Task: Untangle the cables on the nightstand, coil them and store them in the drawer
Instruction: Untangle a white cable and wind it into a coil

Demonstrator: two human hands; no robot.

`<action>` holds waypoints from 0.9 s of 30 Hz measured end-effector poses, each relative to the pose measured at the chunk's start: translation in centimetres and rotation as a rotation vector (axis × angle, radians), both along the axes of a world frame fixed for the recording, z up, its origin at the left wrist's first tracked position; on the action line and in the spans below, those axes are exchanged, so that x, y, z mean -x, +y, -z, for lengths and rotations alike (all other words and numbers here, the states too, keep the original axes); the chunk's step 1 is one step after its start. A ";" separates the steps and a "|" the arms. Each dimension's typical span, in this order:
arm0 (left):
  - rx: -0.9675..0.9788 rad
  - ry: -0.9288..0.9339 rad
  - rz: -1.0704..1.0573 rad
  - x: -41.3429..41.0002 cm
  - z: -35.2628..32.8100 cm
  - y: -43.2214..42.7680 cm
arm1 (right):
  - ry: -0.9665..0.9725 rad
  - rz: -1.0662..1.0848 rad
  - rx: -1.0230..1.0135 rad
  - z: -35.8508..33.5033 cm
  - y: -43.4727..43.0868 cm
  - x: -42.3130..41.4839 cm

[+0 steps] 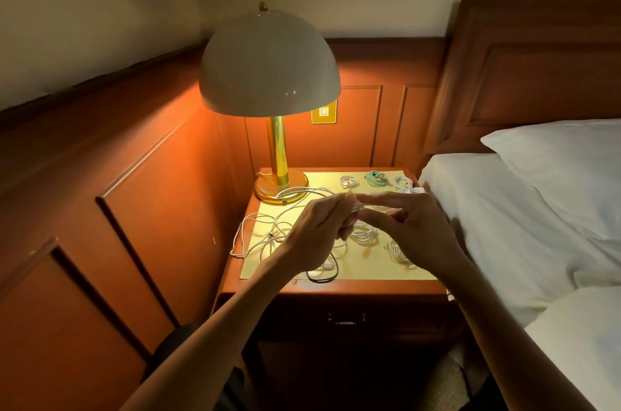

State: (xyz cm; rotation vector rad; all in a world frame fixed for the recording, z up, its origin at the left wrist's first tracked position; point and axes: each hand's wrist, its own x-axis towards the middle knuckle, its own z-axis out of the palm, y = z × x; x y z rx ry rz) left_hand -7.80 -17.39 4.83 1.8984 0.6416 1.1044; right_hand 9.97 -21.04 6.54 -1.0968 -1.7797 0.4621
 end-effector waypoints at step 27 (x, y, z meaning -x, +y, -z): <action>-0.446 0.328 -0.080 0.2 -0.6 -1.0 | -0.145 -0.038 -0.039 -4.7 -0.5 -2.6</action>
